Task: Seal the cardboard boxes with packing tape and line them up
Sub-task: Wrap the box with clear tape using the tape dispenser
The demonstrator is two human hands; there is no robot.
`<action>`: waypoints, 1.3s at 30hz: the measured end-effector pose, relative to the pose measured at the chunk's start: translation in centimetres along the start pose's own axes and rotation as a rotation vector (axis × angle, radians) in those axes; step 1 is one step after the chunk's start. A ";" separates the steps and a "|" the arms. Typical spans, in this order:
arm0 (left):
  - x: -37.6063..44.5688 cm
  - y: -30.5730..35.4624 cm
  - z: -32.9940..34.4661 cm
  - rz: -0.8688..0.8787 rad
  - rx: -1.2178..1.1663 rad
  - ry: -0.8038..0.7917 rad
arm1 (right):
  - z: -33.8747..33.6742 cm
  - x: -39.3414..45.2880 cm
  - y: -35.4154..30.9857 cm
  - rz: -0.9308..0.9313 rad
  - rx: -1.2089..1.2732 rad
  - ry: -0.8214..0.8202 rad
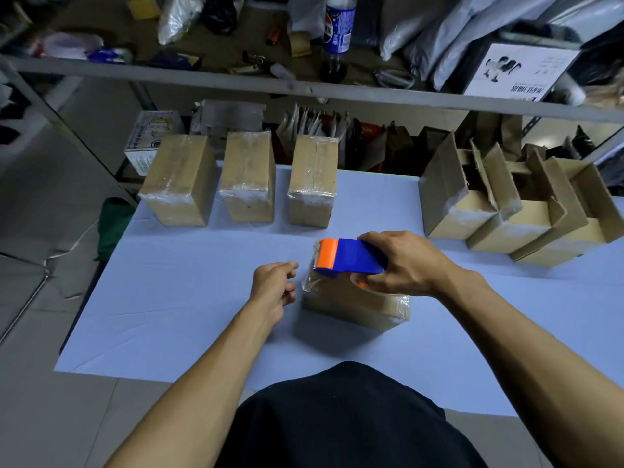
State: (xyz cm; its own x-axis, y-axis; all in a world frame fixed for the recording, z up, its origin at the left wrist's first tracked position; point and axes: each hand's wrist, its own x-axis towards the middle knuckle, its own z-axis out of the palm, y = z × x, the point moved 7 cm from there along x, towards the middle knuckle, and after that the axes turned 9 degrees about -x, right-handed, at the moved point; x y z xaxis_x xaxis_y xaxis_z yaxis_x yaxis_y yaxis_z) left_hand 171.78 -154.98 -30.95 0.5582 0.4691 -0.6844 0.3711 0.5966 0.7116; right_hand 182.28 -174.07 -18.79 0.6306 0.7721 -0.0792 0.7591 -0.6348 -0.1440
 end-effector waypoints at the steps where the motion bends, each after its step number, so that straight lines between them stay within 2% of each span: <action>1: 0.1 -0.5 0.0 -0.015 0.009 -0.002 | 0.0 -0.1 -0.2 -0.001 -0.011 0.007; 8: 1.1 -0.3 1.4 0.105 0.163 0.013 | 0.1 -0.2 -0.1 0.041 0.020 0.028; 12: 1.4 -1.3 1.9 0.137 0.148 0.038 | 0.0 0.0 -0.4 0.049 0.001 0.032; 16: 1.4 -1.8 2.0 0.069 0.098 0.062 | 0.0 0.1 -0.2 0.067 -0.011 0.000; 19: 1.5 -3.4 1.5 -0.112 0.073 0.066 | -0.1 0.0 0.3 0.086 -0.034 0.005; 20: 1.6 -3.7 1.2 -0.123 0.092 0.080 | -0.1 -0.1 0.4 0.091 -0.033 0.010; 21: 1.6 -3.5 0.9 -0.080 0.121 0.105 | -0.1 -0.1 0.4 0.092 -0.034 0.014; 23: 1.0 -2.2 0.5 0.135 0.201 0.156 | 0.0 0.0 0.3 0.089 -0.040 0.014; 24: 0.2 -1.2 1.0 0.271 0.272 0.113 | 0.0 0.0 0.3 0.093 -0.046 0.016; 26: -2.2 -0.5 3.0 0.494 0.414 -0.115 | 0.0 0.0 0.0 0.099 -0.063 0.016; 28: -3.7 -1.1 4.4 0.568 0.539 -0.309 | 0.0 -0.1 0.0 0.108 -0.070 0.007; 30: -3.6 -2.4 4.6 0.583 0.619 -0.410 | 0.1 -0.2 0.0 0.109 -0.060 -0.008; 39: -2.4 -2.2 4.6 0.465 0.535 -0.361 | 0.4 0.8 0.2 0.101 -0.080 -0.059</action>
State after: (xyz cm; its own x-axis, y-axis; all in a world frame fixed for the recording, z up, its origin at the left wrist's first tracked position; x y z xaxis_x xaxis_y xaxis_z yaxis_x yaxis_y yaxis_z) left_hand 173.00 -160.43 -30.14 0.9156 0.2984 -0.2696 0.2957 -0.0452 0.9542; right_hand 182.85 -173.54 -19.28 0.6954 0.7033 -0.1476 0.7043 -0.7078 -0.0540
